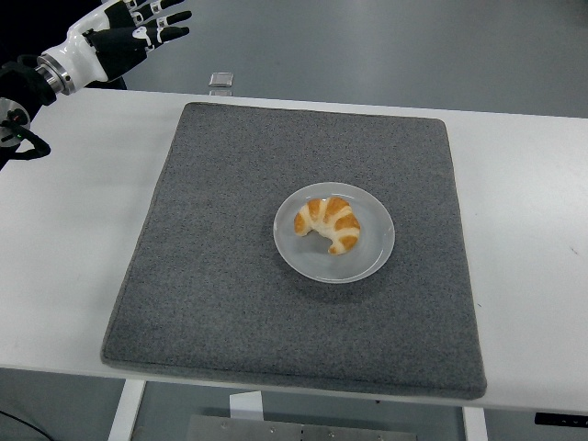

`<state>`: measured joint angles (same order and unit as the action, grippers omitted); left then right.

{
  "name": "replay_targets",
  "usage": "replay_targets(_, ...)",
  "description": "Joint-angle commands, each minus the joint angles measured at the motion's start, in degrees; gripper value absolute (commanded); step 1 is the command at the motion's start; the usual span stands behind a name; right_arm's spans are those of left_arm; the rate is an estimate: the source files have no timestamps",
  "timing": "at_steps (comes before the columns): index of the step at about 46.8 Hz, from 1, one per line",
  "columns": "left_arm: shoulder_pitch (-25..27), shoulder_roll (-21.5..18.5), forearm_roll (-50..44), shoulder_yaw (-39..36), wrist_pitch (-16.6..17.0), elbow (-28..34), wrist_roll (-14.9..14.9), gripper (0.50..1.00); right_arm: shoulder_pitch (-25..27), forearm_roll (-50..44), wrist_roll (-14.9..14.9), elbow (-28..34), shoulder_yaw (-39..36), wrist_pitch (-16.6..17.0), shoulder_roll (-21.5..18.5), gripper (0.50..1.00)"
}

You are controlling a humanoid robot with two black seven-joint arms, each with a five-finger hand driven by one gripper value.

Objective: Place the bread on the plate

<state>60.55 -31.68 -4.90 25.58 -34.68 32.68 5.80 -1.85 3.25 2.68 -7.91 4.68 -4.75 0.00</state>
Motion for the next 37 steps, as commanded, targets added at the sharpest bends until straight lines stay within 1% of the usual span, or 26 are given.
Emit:
replay_targets(1, -0.08, -0.23, -5.81, -0.01, -0.32, -2.00, -4.48, 0.999, 0.00, 0.00, 0.04, 0.00, 0.07, 0.00, 0.00, 0.952)
replay_targets(6, -0.34, -0.23, -11.61, 0.08, -0.32, -3.32, -8.52, 0.999, 0.00, 0.00, -0.05, 0.00, 0.07, 0.00, 0.00, 0.952)
replay_targets(12, -1.66, 0.04, -18.21, 0.17, -0.32, -3.68, -11.07, 0.999, 0.00, 0.18, -0.05, -0.09, -0.02, 0.09, 0.00, 0.952)
replay_targets(15, -2.10, 0.21, -19.44, 0.34, -0.32, -3.68, -12.48, 0.999, 0.00, 0.27, 0.04, -0.70, -0.02, 0.26, 0.00, 0.952)
replay_targets(26, -3.24, 0.30, -19.62, 1.92, -0.32, -3.50, -12.83, 0.999, 0.26, 0.26, 0.04, -0.97, -0.02, 0.26, 0.00, 0.952)
replay_targets(37, -3.24, 0.39, -19.62, 2.01, -0.32, -3.59, -12.83, 0.999, 0.44, 0.26, 0.04, -1.84, -0.02, 0.26, 0.00, 0.952)
